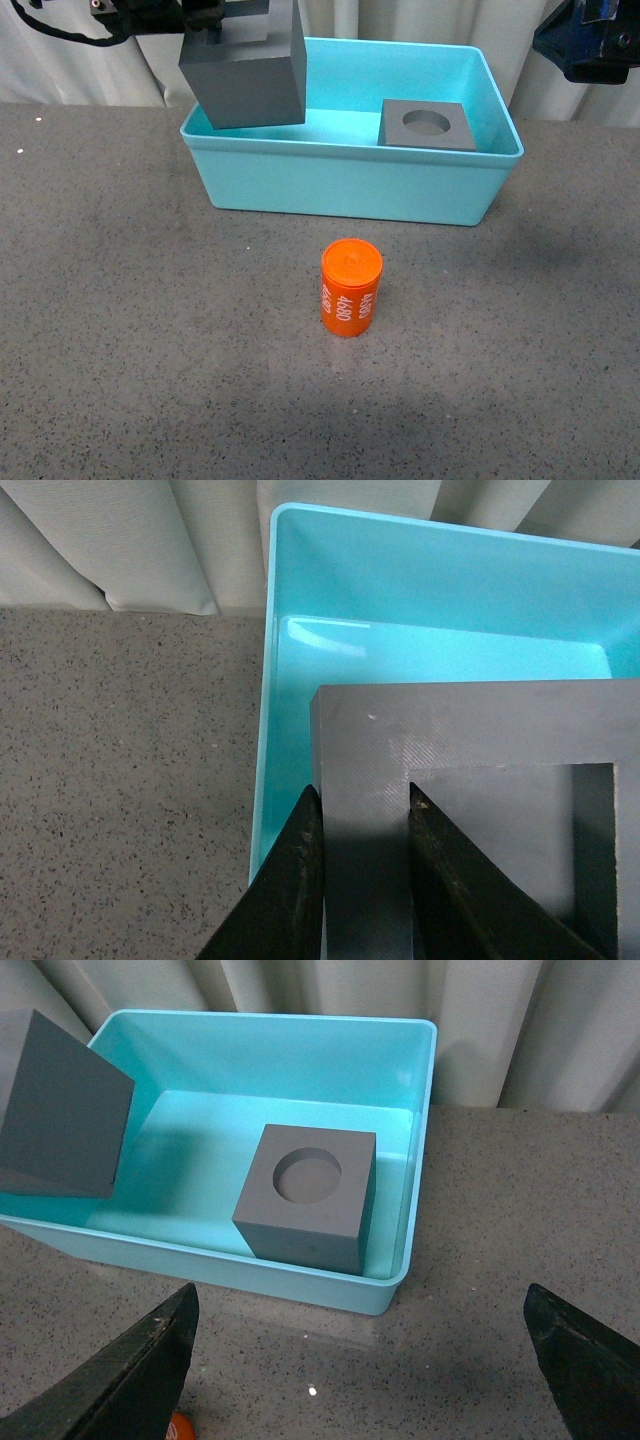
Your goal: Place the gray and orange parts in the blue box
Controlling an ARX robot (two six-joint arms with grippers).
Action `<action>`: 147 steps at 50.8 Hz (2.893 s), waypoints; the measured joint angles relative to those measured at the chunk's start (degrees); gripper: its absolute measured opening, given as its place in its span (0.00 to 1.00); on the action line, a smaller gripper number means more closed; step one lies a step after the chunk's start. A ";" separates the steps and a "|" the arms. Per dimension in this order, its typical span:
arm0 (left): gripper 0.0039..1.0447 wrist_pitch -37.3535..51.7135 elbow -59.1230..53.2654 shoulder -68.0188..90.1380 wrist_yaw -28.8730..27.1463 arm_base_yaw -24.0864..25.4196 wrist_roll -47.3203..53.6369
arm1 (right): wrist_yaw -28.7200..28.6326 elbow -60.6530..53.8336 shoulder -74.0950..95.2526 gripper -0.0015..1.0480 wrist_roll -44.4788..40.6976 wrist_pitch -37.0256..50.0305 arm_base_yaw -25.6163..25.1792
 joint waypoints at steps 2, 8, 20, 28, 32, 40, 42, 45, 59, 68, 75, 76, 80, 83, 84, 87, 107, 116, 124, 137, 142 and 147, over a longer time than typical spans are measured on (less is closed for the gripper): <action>0.17 -0.37 1.20 1.31 0.00 0.04 0.04 | -0.02 0.00 0.00 0.91 0.00 0.00 0.00; 0.17 -4.24 7.96 8.85 -0.11 -0.17 0.66 | 0.00 0.00 0.00 0.91 0.00 0.00 0.00; 0.17 -6.36 12.66 13.38 -0.70 -0.42 1.07 | 0.00 0.00 0.00 0.91 0.00 0.00 0.00; 0.17 -7.08 13.64 15.21 -1.14 -0.39 1.05 | 0.00 0.00 0.00 0.91 -0.02 0.00 0.00; 0.17 -8.22 14.05 15.58 -2.01 -0.39 1.07 | 0.00 0.00 0.00 0.91 0.00 0.00 0.00; 0.17 -8.28 13.90 15.61 -2.14 -0.39 1.62 | -0.02 0.00 0.00 0.91 -0.02 0.00 0.00; 0.17 -8.11 13.68 15.61 -2.14 -0.39 1.79 | 0.00 0.00 0.00 0.91 -0.02 0.00 0.00; 0.20 -8.04 13.31 15.61 -2.21 -0.37 1.79 | -0.02 0.00 0.00 0.91 0.00 0.00 0.00; 0.58 -7.91 13.07 15.39 -2.54 -0.37 1.73 | 0.00 0.00 0.00 0.91 -0.02 0.00 0.00; 0.82 -6.03 11.61 13.60 -2.58 -0.55 1.18 | -0.02 0.00 0.00 0.91 -0.02 0.00 0.00; 0.93 -0.83 5.77 7.58 -2.89 0.17 0.11 | 0.00 0.00 0.00 0.91 0.00 0.00 -0.02; 0.93 -0.09 5.14 6.97 -3.10 0.20 0.13 | 0.02 0.00 0.00 0.91 0.00 0.00 -0.02; 0.94 4.07 0.85 2.73 -3.23 0.72 -0.37 | 0.00 0.00 0.00 0.91 0.00 0.00 -0.02; 0.94 6.80 -2.73 -1.16 -4.24 1.20 -0.66 | 0.00 0.00 0.00 0.91 -0.02 0.00 -0.02; 0.94 7.82 -4.26 -2.73 -4.37 1.44 -0.87 | 0.00 0.00 0.00 0.91 0.00 0.00 -0.02; 0.94 10.40 -9.55 -8.11 -4.81 2.25 -1.49 | -0.02 0.00 0.00 0.91 -0.02 0.00 0.00; 0.25 53.16 -50.34 -29.79 -0.72 8.44 12.33 | -0.02 0.00 0.00 0.91 -0.02 0.00 0.00; 0.03 53.44 -58.99 -37.77 1.14 10.23 12.81 | 0.00 0.00 0.00 0.91 -0.02 0.00 0.00; 0.03 51.95 -64.19 -44.63 4.07 12.48 12.94 | 0.00 0.00 0.00 0.91 -0.02 0.00 0.00; 0.03 51.01 -71.34 -52.39 5.68 15.02 13.00 | -0.04 0.00 0.00 0.91 0.00 0.00 0.02; 0.03 46.88 -72.76 -57.94 5.68 15.02 13.00 | 0.02 0.00 0.00 0.91 0.00 0.00 -0.02; 0.03 42.53 -73.66 -63.39 5.68 15.02 13.00 | 0.00 0.00 0.00 0.91 -0.02 0.00 -0.02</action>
